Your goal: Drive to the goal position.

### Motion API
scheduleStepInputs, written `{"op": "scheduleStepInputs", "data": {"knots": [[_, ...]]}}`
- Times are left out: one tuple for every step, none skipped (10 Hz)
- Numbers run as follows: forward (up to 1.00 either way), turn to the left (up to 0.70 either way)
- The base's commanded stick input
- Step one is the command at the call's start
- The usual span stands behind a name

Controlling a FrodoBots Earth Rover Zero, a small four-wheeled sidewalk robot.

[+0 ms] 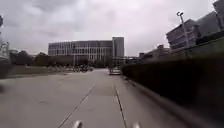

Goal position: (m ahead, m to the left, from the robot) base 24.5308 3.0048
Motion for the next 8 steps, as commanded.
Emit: {"op": "scheduleStepInputs", "data": {"knots": [[0.85,0.00],[0.85,0.00],[0.85,0.00],[0.85,0.00],[0.85,0.00],[0.85,0.00],[0.85,0.00],[0.85,0.00]]}}
